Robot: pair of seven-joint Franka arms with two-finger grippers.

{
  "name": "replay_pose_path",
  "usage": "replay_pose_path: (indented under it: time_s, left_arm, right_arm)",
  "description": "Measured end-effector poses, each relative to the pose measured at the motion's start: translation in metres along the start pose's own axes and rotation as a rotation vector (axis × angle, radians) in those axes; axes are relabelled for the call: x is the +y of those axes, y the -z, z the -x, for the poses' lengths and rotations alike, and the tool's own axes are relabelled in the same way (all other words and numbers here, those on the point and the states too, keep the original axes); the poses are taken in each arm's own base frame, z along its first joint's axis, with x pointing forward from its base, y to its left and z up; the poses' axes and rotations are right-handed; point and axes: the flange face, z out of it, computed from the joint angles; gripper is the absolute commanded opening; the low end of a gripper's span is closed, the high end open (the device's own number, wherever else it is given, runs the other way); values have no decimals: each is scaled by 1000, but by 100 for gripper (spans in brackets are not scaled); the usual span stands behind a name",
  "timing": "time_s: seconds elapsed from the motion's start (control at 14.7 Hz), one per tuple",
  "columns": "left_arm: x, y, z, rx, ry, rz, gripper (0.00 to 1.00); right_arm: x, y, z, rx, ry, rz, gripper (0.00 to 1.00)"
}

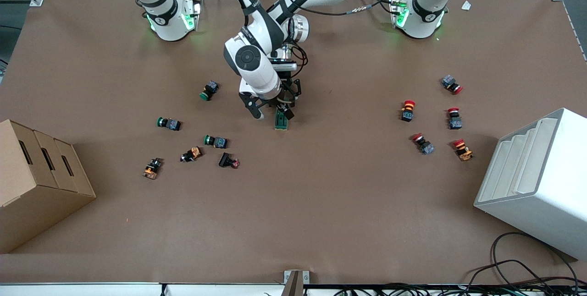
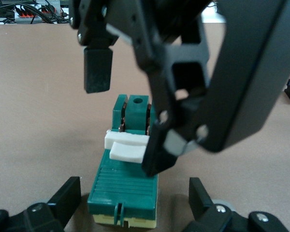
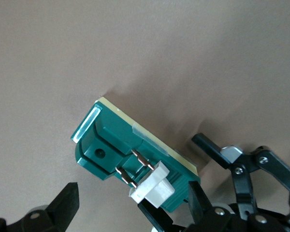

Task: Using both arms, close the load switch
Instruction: 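Push the white lever over with the right gripper to close it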

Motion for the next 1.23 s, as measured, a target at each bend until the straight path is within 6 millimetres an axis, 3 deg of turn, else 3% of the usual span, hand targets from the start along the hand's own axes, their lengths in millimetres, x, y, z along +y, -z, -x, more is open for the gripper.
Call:
replay_pose_path:
  time_s: [0.2, 0.75, 1.02, 1.23]
  left_arm:
    - [0, 0, 1, 4, -1, 0, 98]
    - [0, 0, 1, 5, 0, 1, 98]
    - [0, 0, 1, 5, 0, 1, 98]
    - [0, 0, 1, 5, 0, 1, 98]
  right_arm:
    - [2, -17, -1, 10, 0, -22, 100]
    - [-7, -9, -5, 8, -17, -34, 100]
    - [-18, 9, -9, -4, -36, -39, 100]
    - [-46, 33, -31, 0, -70, -134, 100]
